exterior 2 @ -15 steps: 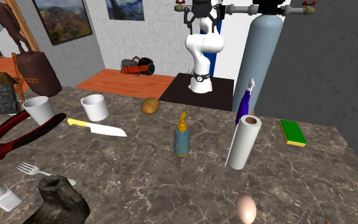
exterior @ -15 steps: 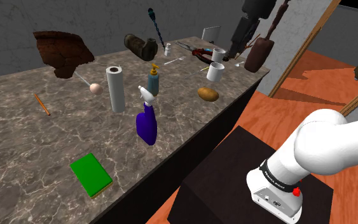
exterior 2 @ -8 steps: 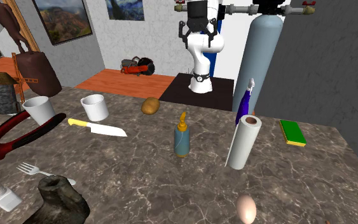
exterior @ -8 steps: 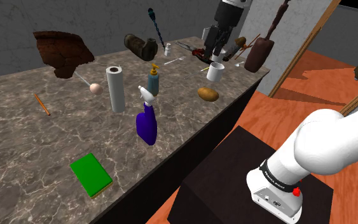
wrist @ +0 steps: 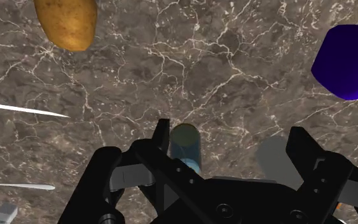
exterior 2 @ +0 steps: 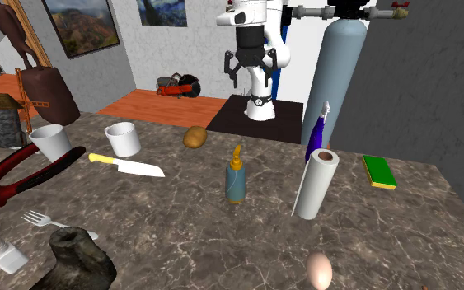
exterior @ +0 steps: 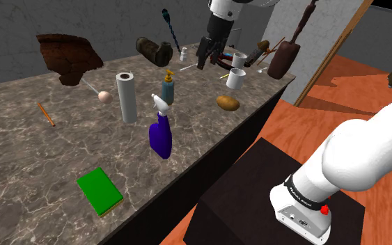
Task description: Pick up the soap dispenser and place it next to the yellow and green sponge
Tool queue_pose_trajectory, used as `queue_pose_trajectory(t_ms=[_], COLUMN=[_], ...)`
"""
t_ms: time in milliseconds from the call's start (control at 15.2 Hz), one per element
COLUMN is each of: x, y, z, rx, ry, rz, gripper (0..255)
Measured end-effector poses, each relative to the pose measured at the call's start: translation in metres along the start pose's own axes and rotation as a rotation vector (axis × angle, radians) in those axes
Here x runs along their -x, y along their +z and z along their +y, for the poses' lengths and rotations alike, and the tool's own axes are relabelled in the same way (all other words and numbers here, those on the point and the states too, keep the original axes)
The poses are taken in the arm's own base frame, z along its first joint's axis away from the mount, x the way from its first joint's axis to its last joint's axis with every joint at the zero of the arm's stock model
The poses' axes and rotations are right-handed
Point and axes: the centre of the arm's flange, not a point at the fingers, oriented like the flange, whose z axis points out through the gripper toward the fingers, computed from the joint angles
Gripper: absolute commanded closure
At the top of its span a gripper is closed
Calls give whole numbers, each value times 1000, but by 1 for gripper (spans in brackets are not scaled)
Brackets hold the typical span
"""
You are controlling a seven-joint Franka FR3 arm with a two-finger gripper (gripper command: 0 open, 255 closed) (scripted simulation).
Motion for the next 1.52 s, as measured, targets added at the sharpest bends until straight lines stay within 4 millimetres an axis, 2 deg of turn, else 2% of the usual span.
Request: queue_pose_trajectory(t_ms=[396, 924, 1122, 1518], x=[-66, -155, -166, -168], y=[39, 89, 107, 135], z=[6, 27, 28, 28], rx=[8, 18, 20, 20], ry=[3, 6, 7, 7], rz=[17, 41, 43, 43], gripper=[0, 0, 0, 0])
